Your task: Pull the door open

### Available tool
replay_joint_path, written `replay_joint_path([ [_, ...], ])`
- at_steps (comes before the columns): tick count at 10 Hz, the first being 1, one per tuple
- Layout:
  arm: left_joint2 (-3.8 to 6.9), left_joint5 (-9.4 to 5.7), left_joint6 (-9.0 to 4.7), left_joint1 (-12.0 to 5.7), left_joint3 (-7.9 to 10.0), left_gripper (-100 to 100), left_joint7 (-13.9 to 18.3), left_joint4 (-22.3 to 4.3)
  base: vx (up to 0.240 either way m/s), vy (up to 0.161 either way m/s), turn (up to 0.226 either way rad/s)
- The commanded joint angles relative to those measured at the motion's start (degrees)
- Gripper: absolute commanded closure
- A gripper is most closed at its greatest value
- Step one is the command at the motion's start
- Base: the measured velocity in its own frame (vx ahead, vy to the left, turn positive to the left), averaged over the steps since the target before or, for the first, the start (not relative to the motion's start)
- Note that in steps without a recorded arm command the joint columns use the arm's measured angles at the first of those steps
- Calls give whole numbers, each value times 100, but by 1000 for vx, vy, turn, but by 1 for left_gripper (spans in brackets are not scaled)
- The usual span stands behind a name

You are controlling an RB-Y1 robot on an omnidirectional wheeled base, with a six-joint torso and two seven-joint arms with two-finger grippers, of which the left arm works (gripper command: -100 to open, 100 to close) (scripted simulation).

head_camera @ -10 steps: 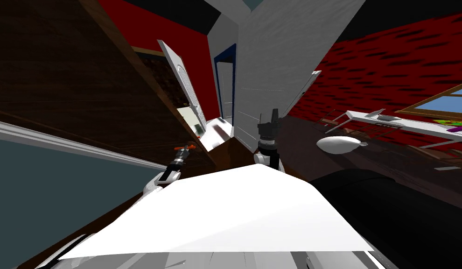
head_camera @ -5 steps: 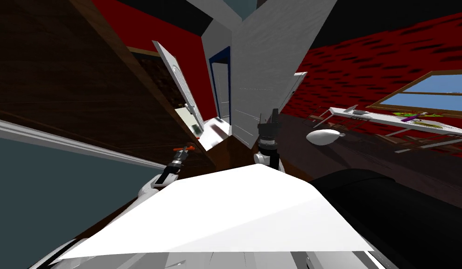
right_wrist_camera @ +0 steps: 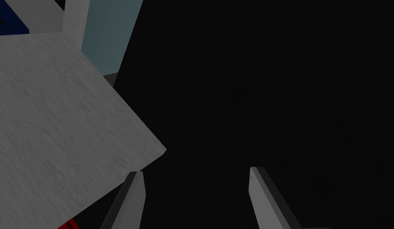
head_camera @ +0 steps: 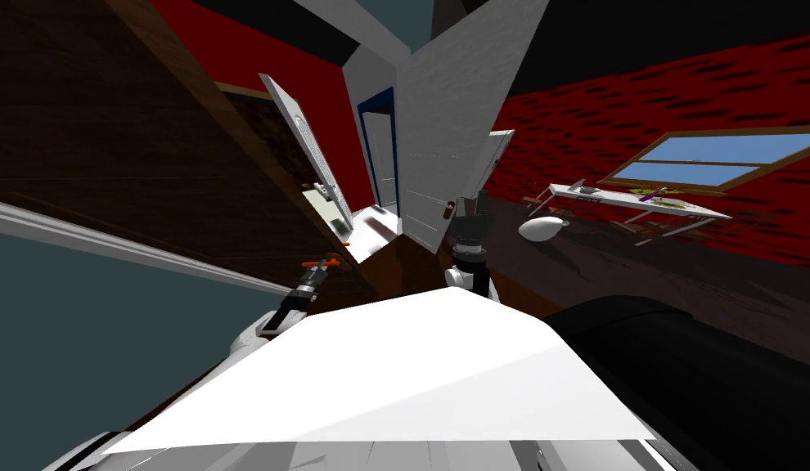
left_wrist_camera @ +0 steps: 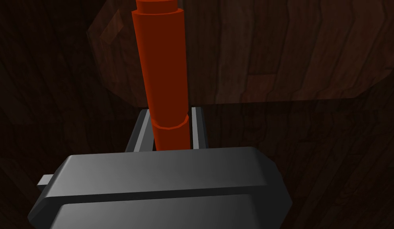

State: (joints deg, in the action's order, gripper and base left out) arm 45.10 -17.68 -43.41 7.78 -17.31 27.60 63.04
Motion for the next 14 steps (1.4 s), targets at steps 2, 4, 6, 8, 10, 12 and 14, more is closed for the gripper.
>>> replay_joint_path([
  [2, 46, -12, -43, 55, -20, 100, 16, 28, -128, 57, -56],
  [4, 121, -8, -211, 121, -80, 100, 76, -26, -165, 80, -154],
  [6, 210, -11, -394, 174, -125, 100, 141, -87, -177, 95, -149],
  [8, 282, -13, -542, 217, -161, 100, 194, -137, -179, 90, -136],
  [10, 368, -16, -722, 269, -204, 100, 259, -197, -212, 131, -173],
  [12, 433, -18, -855, 307, -237, 100, 306, -241, -185, 71, -116],
  [14, 433, -11, -907, 349, -289, 100, 302, -243, -109, 45, -78],
])
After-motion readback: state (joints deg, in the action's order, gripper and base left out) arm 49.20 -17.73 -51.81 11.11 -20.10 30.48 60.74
